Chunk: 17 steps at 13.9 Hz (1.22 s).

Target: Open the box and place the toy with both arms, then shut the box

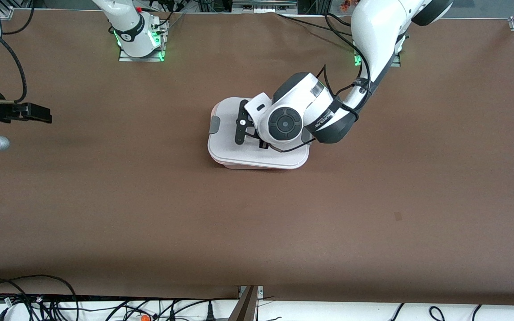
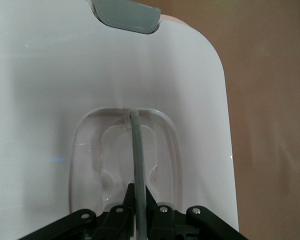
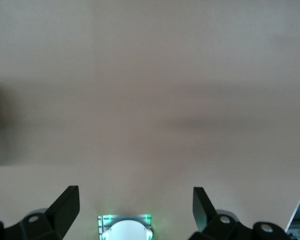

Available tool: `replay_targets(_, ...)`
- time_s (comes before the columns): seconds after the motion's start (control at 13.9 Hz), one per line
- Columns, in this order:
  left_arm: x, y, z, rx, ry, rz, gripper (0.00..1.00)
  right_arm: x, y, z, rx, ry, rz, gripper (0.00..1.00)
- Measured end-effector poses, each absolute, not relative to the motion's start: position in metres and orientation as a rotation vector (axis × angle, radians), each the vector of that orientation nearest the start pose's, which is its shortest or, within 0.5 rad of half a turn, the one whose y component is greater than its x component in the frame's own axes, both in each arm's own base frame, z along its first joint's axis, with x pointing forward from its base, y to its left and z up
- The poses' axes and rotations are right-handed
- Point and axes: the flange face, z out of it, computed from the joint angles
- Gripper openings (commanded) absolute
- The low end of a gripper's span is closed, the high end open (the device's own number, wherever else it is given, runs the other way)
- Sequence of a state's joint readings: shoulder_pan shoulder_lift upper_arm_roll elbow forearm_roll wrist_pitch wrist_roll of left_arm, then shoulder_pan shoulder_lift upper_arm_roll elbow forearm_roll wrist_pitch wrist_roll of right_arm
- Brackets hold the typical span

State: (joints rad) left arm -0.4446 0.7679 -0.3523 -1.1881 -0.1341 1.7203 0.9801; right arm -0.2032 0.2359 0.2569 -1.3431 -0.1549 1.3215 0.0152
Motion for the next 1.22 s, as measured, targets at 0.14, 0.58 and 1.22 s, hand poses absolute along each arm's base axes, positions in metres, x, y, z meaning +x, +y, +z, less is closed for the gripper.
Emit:
replay_targets(0.14,0.544,-0.486,0.336,-2.357,2.62,0.246,0.0,0.582,-0.014,0.581,-3.237,-0.047,0.424,1.0)
replay_targets(0.58,0.541,-0.487,0.323,-2.347,2.606,0.252,0.0,0.569,-0.021,0.578,-3.24,-0.072,0.443,1.0)
replay_targets(1.22,0.539,-0.484,0.323,-2.399,2.514,0.325,0.0,0.538,-0.014,0.633,-3.193,-0.103,0.254,1.0)
